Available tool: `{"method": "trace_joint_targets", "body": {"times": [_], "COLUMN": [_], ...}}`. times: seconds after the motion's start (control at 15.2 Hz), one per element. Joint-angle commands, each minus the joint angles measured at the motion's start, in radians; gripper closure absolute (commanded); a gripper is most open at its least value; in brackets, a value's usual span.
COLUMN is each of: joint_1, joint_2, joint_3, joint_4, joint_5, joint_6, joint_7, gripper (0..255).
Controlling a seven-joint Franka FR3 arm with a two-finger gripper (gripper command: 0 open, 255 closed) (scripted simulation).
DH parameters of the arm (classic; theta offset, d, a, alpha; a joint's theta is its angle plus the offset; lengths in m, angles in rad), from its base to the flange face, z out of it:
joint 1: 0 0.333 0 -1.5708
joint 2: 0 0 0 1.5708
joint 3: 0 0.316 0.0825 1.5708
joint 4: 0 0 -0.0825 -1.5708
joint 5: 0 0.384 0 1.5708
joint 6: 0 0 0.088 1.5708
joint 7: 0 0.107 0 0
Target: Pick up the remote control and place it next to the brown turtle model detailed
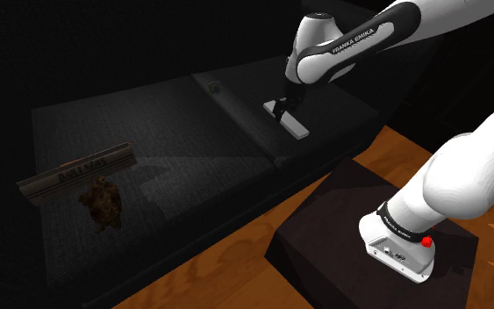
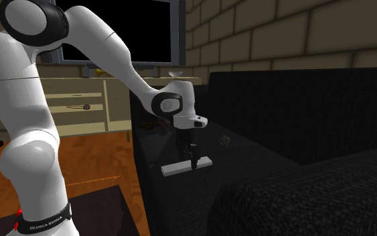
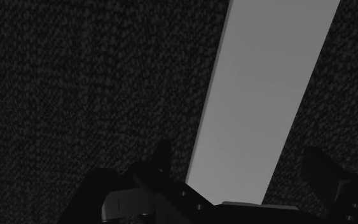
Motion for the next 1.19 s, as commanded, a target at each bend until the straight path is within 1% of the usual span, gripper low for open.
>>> {"method": "trace_joint_targets", "body": {"times": [0.0,0.46,0.53,1.12], "joint_1": [0.0,0.0,0.0,0.0], "joint_2": [0.01,0.01,0.01,0.01], "joint_3": [0.0,0.0,0.0,0.0], "joint_4": [-0.002,-0.001,-0.001,-0.001], "joint_5": [0.0,0.0,0.0,0.0], "joint_6": [0.012,0.011,0.011,0.012], "joint_7": [0.0,0.0,0.0,0.0], "gripper": [0,0,255,255]}}
